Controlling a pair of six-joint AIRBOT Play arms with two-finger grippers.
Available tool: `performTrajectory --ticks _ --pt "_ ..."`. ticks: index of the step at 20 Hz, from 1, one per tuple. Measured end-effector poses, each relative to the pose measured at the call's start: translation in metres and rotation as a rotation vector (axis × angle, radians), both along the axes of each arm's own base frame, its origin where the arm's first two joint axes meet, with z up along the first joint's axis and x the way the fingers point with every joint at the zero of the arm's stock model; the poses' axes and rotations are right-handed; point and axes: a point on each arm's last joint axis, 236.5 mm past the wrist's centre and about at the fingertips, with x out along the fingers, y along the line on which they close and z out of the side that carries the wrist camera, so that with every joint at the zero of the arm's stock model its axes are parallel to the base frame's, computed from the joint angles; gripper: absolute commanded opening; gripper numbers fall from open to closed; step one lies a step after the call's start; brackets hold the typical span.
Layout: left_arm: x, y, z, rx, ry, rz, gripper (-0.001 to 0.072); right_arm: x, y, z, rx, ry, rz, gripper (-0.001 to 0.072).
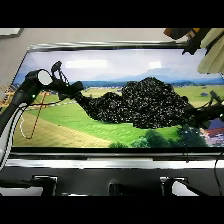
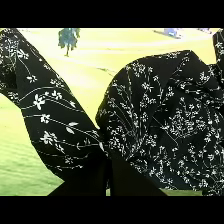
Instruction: Fold the clothes and pants, and hang the long-sleeved shirts on hangers.
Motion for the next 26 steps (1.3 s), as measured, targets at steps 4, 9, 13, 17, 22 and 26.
performTrajectory --ticks 4,9,13,17,22,26 --pt "0.001 0.000 0.000 -0.001 -0.005 0.002 0.0023 0.000 -0.011 -0.023 -0.046 -0.015 -0.075 0.0530" --pt "0.003 0.000 0.001 -0.002 -0.012 0.004 0.0023 -0.006 -0.043 -0.034 -0.177 0.003 -0.129 0.0555" --pt "0.005 0.000 0.002 -0.004 -0.023 0.008 0.0022 0.006 -0.057 -0.036 -0.229 -0.041 -0.159 0.0551" --pt "0.007 0.003 0.002 0.006 -0.029 0.009 0.0023 0.021 -0.048 -0.059 -0.147 -0.046 -0.210 0.0134" --pt "0.013 0.012 0.010 0.024 -0.064 -0.004 0.0022 0.053 -0.023 -0.050 -0.002 -0.153 -0.263 0.0033" --pt "0.033 0.039 0.070 0.012 -0.193 0.025 0.0021 0.101 -0.020 0.058 0.046 -0.456 -0.301 0.0033"
